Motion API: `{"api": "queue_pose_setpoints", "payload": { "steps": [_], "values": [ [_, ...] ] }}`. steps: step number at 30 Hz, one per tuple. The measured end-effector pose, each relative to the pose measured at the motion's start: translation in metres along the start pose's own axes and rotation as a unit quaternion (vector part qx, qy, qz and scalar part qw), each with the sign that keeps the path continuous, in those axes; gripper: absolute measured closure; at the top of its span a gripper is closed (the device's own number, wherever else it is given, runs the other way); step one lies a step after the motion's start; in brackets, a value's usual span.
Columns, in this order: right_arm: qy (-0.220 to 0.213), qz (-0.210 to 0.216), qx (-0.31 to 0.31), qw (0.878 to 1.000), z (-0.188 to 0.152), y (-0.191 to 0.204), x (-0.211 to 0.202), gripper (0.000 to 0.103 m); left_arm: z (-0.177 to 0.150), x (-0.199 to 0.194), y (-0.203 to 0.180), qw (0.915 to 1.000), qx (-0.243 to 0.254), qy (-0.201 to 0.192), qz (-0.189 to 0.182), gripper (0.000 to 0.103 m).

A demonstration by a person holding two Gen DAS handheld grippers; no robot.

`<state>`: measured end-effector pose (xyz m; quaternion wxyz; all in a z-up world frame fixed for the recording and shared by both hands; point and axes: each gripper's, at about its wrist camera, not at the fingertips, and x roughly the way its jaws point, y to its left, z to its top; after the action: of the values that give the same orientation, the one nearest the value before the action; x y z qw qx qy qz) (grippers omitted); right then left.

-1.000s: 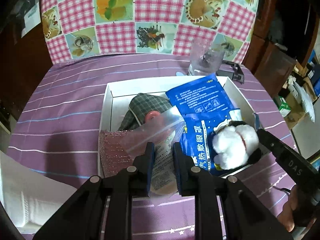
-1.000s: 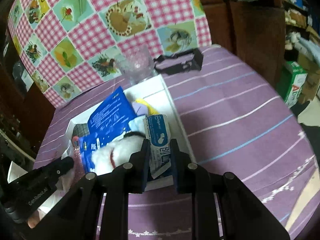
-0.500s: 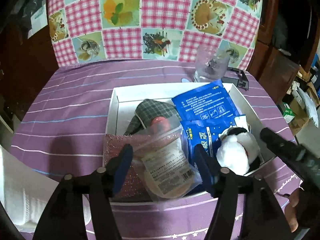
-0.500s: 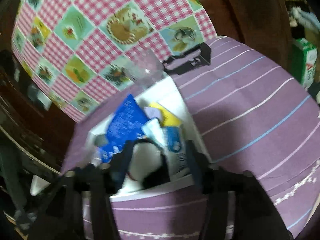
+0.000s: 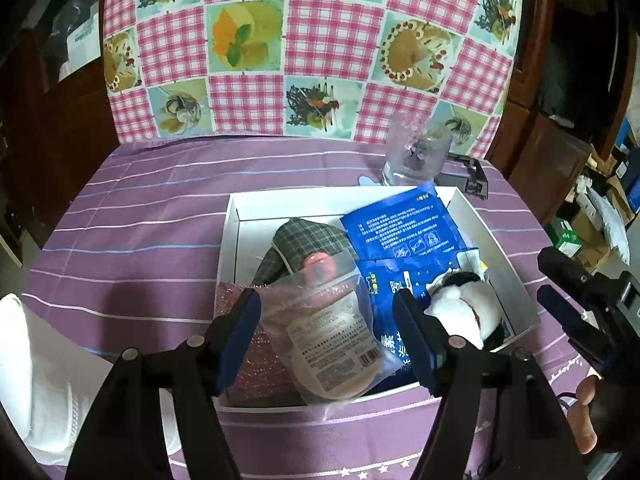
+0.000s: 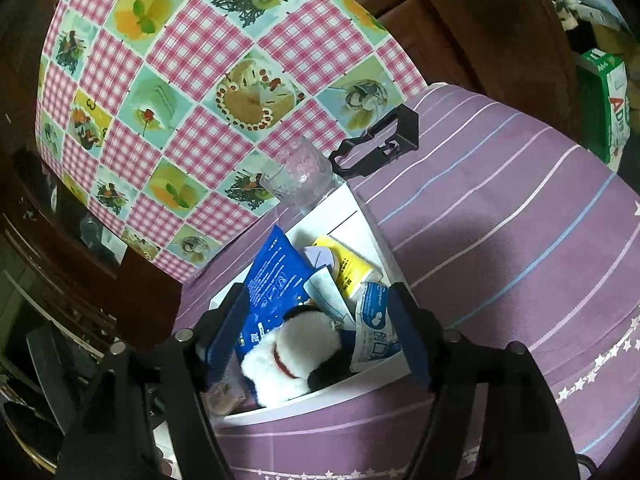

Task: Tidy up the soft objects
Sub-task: 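Lower the clear bag into the tray with the left gripper while the right lowers the tube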

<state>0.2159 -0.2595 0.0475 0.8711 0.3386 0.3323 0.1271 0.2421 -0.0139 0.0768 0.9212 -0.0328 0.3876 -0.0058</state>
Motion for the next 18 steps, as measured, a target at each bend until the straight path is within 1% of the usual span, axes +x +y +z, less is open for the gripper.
{"api": "queue_pose_setpoints", "payload": {
  "steps": [3, 5, 6, 7, 9, 15, 18],
  "values": [
    [0.002, -0.004, -0.004, 1.000, -0.001, 0.001, 0.001, 0.031, 0.001, -0.003, 0.000, 0.9999, 0.002, -0.010, 0.014, 0.034],
    [0.003, -0.009, -0.014, 1.000, -0.003, 0.004, 0.002, 0.031, 0.001, -0.005, -0.001, 0.9997, 0.004, -0.013, 0.019, 0.031],
    [0.003, -0.012, -0.022, 1.000, -0.004, 0.007, 0.002, 0.031, 0.000, -0.006, -0.001, 0.9998, 0.005, -0.013, 0.016, 0.027],
    [0.003, -0.015, -0.027, 1.000, -0.005, 0.008, 0.002, 0.031, 0.000, -0.006, 0.000, 0.9998, 0.004, -0.013, 0.012, 0.024],
    [0.004, -0.019, -0.043, 0.999, -0.007, 0.013, 0.003, 0.031, 0.001, -0.007, 0.002, 0.9999, -0.002, -0.014, 0.008, 0.024],
    [0.013, -0.040, -0.100, 0.994, -0.014, 0.032, 0.002, 0.031, 0.002, -0.015, 0.008, 0.9993, -0.020, -0.026, 0.015, 0.024],
    [0.030, -0.059, -0.126, 0.990, -0.018, 0.042, 0.004, 0.031, 0.003, -0.019, 0.007, 0.9995, -0.017, -0.026, 0.009, 0.024]
  ]
}}
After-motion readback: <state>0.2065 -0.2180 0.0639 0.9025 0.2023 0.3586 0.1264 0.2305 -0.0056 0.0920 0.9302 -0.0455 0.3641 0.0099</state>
